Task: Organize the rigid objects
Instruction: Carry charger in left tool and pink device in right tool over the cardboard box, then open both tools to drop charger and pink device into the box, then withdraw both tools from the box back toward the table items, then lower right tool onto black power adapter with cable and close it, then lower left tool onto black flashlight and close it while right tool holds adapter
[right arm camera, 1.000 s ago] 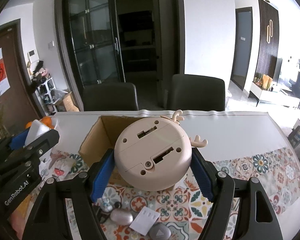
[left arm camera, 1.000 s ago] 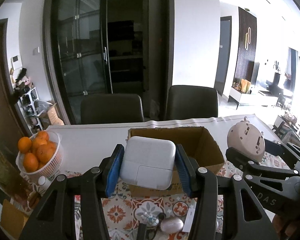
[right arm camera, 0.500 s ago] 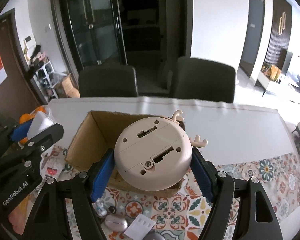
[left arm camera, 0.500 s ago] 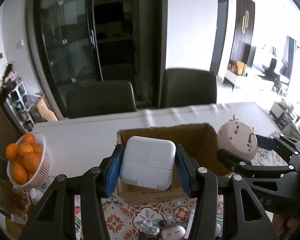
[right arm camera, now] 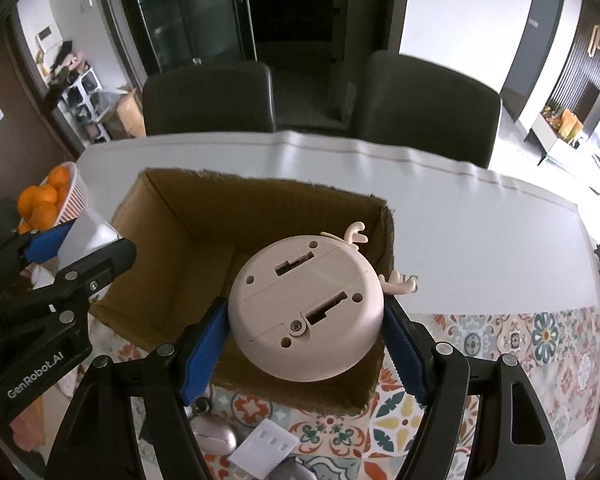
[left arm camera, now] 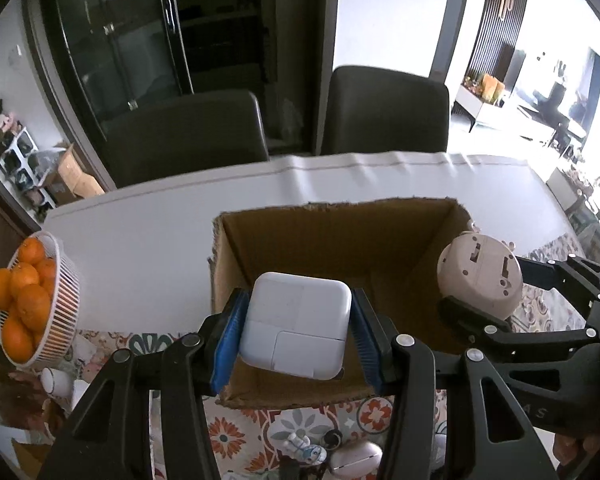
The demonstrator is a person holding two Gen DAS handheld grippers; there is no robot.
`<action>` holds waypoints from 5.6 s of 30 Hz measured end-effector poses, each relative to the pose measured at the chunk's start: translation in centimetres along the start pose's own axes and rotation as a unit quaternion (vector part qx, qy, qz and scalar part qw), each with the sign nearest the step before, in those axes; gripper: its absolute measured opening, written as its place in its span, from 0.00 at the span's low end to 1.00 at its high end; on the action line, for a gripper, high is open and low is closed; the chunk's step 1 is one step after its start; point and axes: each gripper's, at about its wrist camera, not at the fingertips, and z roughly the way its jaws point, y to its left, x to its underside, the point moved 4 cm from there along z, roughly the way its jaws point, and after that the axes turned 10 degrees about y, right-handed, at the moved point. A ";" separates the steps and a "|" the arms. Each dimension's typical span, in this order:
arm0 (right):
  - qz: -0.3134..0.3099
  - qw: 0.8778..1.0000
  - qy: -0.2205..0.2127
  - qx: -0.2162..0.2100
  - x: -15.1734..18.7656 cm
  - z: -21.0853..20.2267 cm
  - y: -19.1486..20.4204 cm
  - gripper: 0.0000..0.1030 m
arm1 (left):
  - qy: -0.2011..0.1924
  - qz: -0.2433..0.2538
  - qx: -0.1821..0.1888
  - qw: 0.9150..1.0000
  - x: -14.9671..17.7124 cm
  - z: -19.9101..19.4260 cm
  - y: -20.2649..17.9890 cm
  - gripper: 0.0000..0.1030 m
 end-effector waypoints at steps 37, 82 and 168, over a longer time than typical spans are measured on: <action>0.037 0.992 -0.101 0.069 7.2 -7.2 0.2 0.77 | -0.095 -0.064 -0.128 0.985 9.0 -8.9 0.5 1.00; -0.003 0.999 -0.037 0.031 23.0 -4.8 0.6 0.77 | 0.008 -0.128 -0.098 0.987 25.3 -6.1 -3.8 1.00; 0.080 0.996 0.044 -0.013 23.8 6.3 4.9 0.49 | 0.077 -0.021 -0.033 0.996 23.7 6.4 -0.3 0.83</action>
